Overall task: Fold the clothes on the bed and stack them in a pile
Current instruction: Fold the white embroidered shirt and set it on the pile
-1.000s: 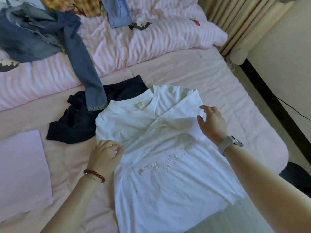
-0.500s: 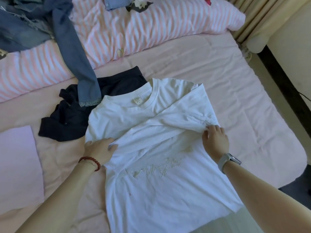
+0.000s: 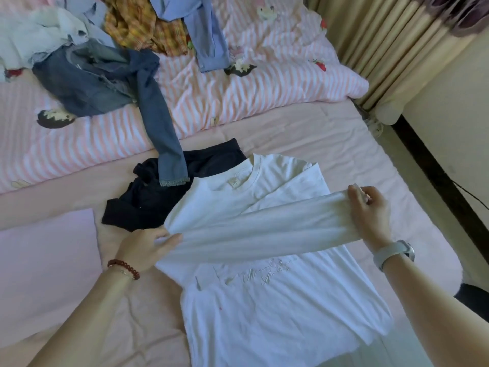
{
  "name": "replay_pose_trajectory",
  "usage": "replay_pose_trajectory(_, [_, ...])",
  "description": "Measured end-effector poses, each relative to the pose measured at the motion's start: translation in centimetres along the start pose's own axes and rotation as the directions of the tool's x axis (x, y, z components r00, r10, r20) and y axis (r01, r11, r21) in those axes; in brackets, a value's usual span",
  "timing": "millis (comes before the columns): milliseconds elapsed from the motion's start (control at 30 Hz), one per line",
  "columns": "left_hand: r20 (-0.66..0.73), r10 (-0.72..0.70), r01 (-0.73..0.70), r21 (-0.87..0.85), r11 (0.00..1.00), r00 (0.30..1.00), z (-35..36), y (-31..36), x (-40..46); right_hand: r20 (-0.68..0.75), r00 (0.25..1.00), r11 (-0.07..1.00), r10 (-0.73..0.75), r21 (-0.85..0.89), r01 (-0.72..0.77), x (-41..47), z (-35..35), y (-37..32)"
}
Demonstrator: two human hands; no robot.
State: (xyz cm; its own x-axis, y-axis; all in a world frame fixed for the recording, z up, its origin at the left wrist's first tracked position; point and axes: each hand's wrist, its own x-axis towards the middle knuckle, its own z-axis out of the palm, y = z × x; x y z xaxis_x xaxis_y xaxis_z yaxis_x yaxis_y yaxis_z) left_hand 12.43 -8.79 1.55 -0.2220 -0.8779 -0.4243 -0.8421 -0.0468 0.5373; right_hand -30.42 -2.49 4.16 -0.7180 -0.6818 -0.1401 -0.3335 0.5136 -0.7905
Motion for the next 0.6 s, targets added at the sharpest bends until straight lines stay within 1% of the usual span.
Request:
replay_pose_trajectory(67, [0.046, -0.029, 0.019, 0.197, 0.98, 0.999, -0.6, -0.5, -0.2, 0.065, 0.997, 0.996, -0.032, -0.077, 0.037, -0.1, -0.7, -0.7])
replay_pose_trajectory(100, [0.042, -0.038, 0.024, 0.292, 0.956, 0.998, -0.6, -0.7, 0.0, 0.095, 0.995, 0.992, -0.043, -0.111, 0.053, 0.0, -0.8, -0.9])
replay_pose_trajectory(167, [-0.017, -0.049, 0.051, 0.446, 0.894, 0.999, -0.3, -0.1, 1.0, 0.138, 0.989, 0.983, -0.055, -0.166, 0.078, 0.5, -0.5, -1.3])
replay_pose_trajectory(200, [-0.068, -0.05, 0.076, 0.483, 0.872, 0.996, -0.1, 0.4, 1.6, 0.155, 0.987, 0.98, -0.046, -0.186, 0.075, 1.1, -0.1, -1.3])
replay_pose_trajectory(233, [-0.116, -0.053, 0.103, 0.486, 0.868, 0.992, 0.2, 0.9, 2.3, 0.177, 0.984, 0.977, -0.028, -0.201, 0.065, 1.7, 0.4, -1.4])
replay_pose_trajectory(300, [-0.153, -0.085, 0.145, 0.439, 0.887, 0.985, 0.8, 1.6, 3.9, 0.248, 0.969, 0.974, -0.009, -0.218, 0.065, 3.3, 1.4, -1.3])
replay_pose_trajectory(367, [-0.139, -0.102, 0.152, 0.419, 0.895, 0.985, 1.6, 1.8, 5.3, 0.306, 0.951, 0.973, -0.034, -0.209, 0.102, 4.8, 2.6, -0.9])
replay_pose_trajectory(433, [-0.119, -0.103, 0.142, 0.399, 0.906, 0.988, 2.4, 1.7, 6.3, 0.284, 0.956, 0.967, -0.068, -0.218, 0.133, 6.1, 3.7, 0.0])
replay_pose_trajectory(467, [-0.134, -0.121, 0.161, 0.351, 0.922, 0.984, 2.8, 1.5, 6.7, 0.255, 0.965, 0.964, -0.069, -0.231, 0.13, 6.8, 4.3, 0.6])
replay_pose_trajectory(533, [-0.188, -0.233, 0.266, 0.174, 0.948, 0.954, 4.1, 1.2, 7.0, 0.21, 0.977, 0.962, -0.028, -0.261, 0.084, 8.1, 5.3, 2.1])
replay_pose_trajectory(600, [-0.235, -0.303, 0.317, 0.021, 0.948, 0.923, 5.2, 0.7, 7.1, 0.183, 0.981, 0.928, 0.066, -0.371, 0.007, 9.1, 6.4, 3.7])
